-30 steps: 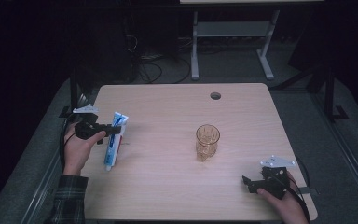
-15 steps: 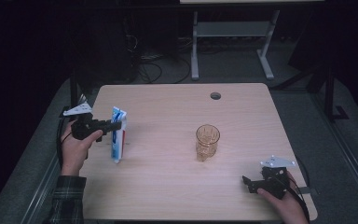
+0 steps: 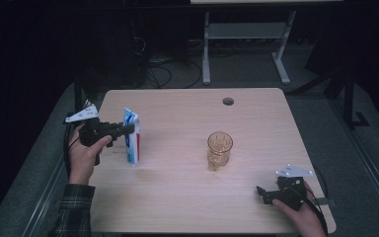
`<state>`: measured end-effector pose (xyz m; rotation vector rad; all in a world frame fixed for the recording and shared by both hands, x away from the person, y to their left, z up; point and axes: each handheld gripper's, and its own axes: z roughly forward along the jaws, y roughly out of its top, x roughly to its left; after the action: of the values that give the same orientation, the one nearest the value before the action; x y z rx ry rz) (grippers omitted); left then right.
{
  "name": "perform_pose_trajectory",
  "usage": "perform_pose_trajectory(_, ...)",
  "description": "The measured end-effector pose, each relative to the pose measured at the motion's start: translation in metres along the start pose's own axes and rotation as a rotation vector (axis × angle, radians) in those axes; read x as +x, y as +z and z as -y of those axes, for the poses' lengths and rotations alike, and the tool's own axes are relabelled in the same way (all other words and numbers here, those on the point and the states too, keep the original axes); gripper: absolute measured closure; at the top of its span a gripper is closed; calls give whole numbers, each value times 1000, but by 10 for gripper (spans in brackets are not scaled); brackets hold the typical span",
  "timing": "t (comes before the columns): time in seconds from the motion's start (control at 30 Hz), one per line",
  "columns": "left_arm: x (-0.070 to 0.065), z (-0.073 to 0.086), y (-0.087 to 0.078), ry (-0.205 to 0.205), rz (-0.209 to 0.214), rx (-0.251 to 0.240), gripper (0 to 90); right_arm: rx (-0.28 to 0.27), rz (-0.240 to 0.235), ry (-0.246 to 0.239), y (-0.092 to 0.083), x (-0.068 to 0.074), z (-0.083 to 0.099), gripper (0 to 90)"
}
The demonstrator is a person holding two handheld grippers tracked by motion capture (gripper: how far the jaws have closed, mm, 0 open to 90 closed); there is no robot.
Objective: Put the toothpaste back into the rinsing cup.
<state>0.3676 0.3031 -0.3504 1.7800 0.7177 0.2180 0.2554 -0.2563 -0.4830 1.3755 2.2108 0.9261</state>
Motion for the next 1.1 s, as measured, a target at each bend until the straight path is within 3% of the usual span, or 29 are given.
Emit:
perform_pose_trajectory(0.1, -2, -3, 4, 3, 17, -17, 740, 0, -1, 1, 0, 0, 0, 7)
perform_pose_trajectory(1.1, -51, -66, 68, 150, 143, -12, 739, 0, -1, 1, 0, 0, 0, 7)
